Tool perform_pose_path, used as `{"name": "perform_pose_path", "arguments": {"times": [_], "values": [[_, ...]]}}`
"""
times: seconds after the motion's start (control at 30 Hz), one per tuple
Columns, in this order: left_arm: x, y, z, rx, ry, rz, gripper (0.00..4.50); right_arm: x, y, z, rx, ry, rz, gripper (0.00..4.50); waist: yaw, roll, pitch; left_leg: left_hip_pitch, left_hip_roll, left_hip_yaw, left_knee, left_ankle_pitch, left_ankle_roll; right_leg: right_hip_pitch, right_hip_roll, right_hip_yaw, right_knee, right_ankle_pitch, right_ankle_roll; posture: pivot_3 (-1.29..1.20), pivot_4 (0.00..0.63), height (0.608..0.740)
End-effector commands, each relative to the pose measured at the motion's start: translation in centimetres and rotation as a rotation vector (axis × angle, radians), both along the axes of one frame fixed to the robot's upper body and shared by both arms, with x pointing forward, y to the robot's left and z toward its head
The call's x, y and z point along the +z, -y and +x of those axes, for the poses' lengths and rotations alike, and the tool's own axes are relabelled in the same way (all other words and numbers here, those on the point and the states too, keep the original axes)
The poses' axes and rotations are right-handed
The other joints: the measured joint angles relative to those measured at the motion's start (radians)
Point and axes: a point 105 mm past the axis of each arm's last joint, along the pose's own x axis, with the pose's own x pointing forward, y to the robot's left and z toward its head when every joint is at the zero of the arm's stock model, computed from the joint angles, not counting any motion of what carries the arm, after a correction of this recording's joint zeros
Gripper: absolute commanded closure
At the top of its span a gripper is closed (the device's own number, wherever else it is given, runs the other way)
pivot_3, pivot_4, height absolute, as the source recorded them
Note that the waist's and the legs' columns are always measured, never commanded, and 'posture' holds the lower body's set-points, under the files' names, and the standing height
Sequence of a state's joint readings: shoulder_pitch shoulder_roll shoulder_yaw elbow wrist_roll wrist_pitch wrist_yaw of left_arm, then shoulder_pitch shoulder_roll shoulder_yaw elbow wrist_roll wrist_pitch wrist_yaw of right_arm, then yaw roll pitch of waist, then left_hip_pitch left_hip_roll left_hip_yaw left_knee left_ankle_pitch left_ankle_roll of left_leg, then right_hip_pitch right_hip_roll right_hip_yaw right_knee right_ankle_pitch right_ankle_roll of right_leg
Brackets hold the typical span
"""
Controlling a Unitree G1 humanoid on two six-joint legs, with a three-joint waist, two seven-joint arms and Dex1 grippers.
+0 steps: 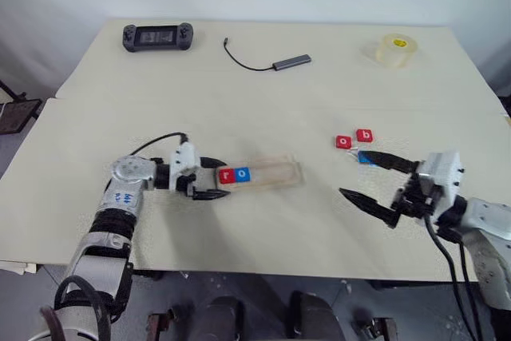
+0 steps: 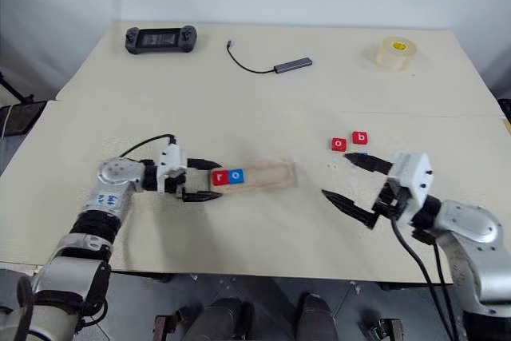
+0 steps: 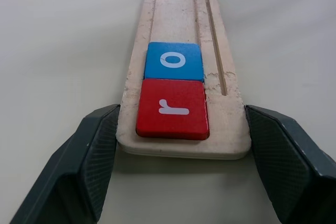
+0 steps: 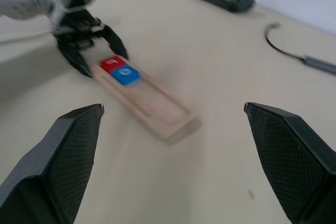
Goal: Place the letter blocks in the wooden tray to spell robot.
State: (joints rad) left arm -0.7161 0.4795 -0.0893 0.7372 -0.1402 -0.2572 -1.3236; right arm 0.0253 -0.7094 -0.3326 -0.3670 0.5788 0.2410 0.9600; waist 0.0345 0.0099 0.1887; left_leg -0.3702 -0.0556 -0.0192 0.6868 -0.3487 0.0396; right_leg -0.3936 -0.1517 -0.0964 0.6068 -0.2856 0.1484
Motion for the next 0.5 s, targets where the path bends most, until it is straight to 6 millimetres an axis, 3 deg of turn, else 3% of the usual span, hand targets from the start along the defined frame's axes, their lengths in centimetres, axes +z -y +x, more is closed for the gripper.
{"name": "perform_pose_path", "arguments": {"times": [0.03,0.2,0.33,0.43,0.5], "values": [[0.1,2.8,-0.1,-0.077,0.014,0.033,1.10,0.8,1.5,-1.8,-0.055,0.028,-0.026,0.00,0.004,0.000,0.000,0.000,0.000,0.000,0.000,0.000,0.000,0.000,0.000,0.000,0.000,0.000,0.000,0.00,0.150,0.740],[-0.5,4.9,0.2,-0.099,0.002,0.047,1.10,0.4,2.5,-3.1,-0.112,0.004,-0.028,0.00,-0.006,-0.001,0.000,0.001,0.000,0.002,0.000,0.000,0.000,0.001,0.000,0.002,0.000,0.001,0.001,0.00,0.150,0.740],[-0.6,5.1,0.6,-0.064,-0.011,0.036,1.10,0.1,2.5,-3.4,-0.127,-0.007,-0.014,0.00,-0.010,-0.001,0.000,0.002,0.001,0.003,0.001,0.000,0.000,0.001,0.001,0.003,0.000,0.001,0.001,0.00,0.150,0.740],[-0.1,4.5,0.6,-0.032,-0.056,-0.028,0.10,-0.6,3.0,-3.7,-0.153,-0.018,-0.001,0.00,-0.008,-0.001,0.000,0.002,0.001,0.002,0.001,0.000,0.000,0.001,0.001,0.003,0.000,0.001,0.001,0.00,0.150,0.740],[0.2,4.1,0.0,-0.047,-0.059,-0.051,0.04,-1.0,3.6,-3.9,-0.183,-0.023,-0.001,0.00,-0.008,-0.001,0.000,0.002,0.001,0.002,0.001,0.000,0.000,0.001,0.001,0.003,0.000,0.001,0.001,0.00,0.150,0.740]]}}
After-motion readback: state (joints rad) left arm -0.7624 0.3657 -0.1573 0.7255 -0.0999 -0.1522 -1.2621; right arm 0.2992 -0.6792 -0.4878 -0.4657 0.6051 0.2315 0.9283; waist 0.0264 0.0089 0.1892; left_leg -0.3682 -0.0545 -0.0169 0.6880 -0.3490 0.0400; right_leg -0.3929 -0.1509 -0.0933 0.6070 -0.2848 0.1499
